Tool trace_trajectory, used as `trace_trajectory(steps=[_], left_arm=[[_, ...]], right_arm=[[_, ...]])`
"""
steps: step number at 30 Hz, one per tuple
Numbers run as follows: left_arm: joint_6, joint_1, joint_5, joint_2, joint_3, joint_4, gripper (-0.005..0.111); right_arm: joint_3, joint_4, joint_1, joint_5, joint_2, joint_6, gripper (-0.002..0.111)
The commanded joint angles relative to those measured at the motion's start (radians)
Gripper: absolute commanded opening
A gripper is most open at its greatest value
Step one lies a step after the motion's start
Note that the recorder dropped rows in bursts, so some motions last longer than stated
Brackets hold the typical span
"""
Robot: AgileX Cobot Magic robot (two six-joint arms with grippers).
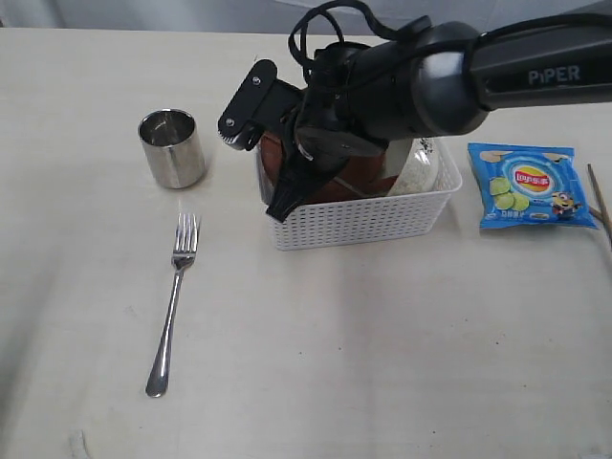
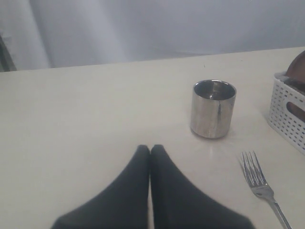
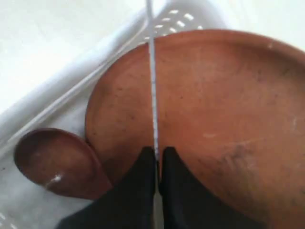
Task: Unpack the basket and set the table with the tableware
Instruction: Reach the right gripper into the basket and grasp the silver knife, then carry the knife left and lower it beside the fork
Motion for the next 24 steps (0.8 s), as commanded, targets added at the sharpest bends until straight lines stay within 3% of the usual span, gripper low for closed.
trace_trajectory(steps=[1, 13, 16, 21, 24], left_arm=[[-0.004, -0.006, -0.008, -0.002, 0.002, -0.002, 0.000], [-0.004, -0.006, -0.008, -0.002, 0.002, -0.002, 0.000], [-0.004, -0.006, -0.008, -0.002, 0.002, -0.002, 0.000], [-0.004, -0.006, -0.008, -0.002, 0.002, -0.002, 0.000], [-0.004, -0.006, -0.008, -0.002, 0.002, -0.002, 0.000]], right_arm=[[0.001, -0.013, 0.000, 0.024, -0.003, 0.005, 0.000], [-0.001, -0.052, 0.000, 0.012, -0.223, 0.005, 0.000], [-0.074, -0.031, 0.000, 0.100, -0.294, 0.059, 0.000], [-0.298, 0.345, 0.000, 0.346, -0.311, 0.016, 0.000], [-0.310, 0.628, 0.000, 0.418, -0.311, 0.016, 0.000]])
